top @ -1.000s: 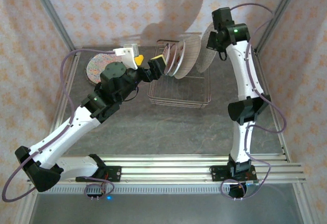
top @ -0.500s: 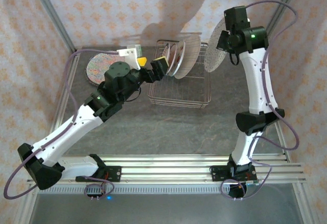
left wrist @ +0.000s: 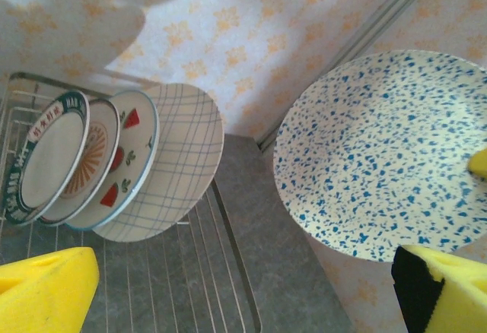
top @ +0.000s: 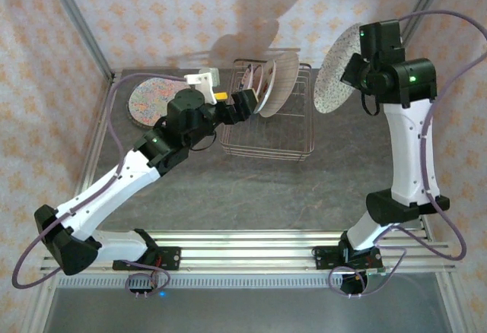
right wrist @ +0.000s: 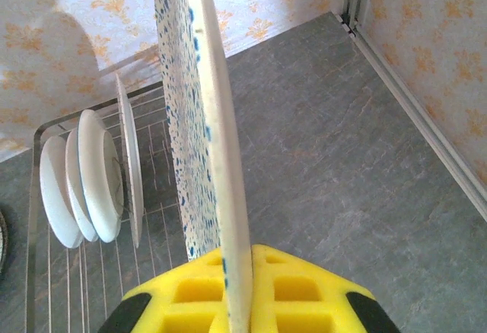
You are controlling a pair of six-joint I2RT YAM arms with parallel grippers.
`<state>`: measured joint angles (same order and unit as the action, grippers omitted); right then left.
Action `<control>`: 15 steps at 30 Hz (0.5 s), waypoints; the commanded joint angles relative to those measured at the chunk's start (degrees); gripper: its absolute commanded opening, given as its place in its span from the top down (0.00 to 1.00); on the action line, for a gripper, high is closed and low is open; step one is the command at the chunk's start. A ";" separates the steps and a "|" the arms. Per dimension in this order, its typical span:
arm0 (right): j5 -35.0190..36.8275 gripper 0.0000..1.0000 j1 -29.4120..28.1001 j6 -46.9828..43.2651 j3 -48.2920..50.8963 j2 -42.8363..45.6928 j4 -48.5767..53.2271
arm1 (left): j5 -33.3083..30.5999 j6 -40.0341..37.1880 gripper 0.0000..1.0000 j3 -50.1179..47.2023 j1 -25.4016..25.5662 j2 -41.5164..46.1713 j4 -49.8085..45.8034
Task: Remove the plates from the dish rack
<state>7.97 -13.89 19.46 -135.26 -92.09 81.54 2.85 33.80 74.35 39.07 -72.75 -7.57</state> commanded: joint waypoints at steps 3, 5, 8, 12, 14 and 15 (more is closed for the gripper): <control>-0.60 1.00 -0.02 4.73 3.19 5.46 -1.10 | 4.91 6.20 0.01 3.02 0.15 -2.92 -5.37; -1.32 1.00 -0.04 5.98 5.15 7.40 -1.62 | 6.99 8.60 0.01 2.93 -0.17 -3.78 -5.63; -2.44 1.00 -0.08 7.34 7.62 9.98 -1.99 | 11.07 12.99 0.01 2.48 -1.15 -5.13 -5.18; -4.80 1.00 0.05 9.58 11.30 13.33 -2.95 | 17.08 18.49 0.02 1.85 -2.70 -7.42 -3.94; -6.45 1.00 0.01 10.91 13.64 15.06 -3.85 | 19.98 20.93 0.04 1.69 -3.33 -8.54 -3.49; -7.13 1.00 0.05 11.84 14.93 16.04 -4.48 | 21.31 22.24 0.04 1.47 -3.57 -9.08 -3.10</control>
<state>2.79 -13.85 27.59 -121.86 -78.98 81.36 18.13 50.35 75.61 36.27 -80.77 -11.35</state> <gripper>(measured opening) 0.068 0.963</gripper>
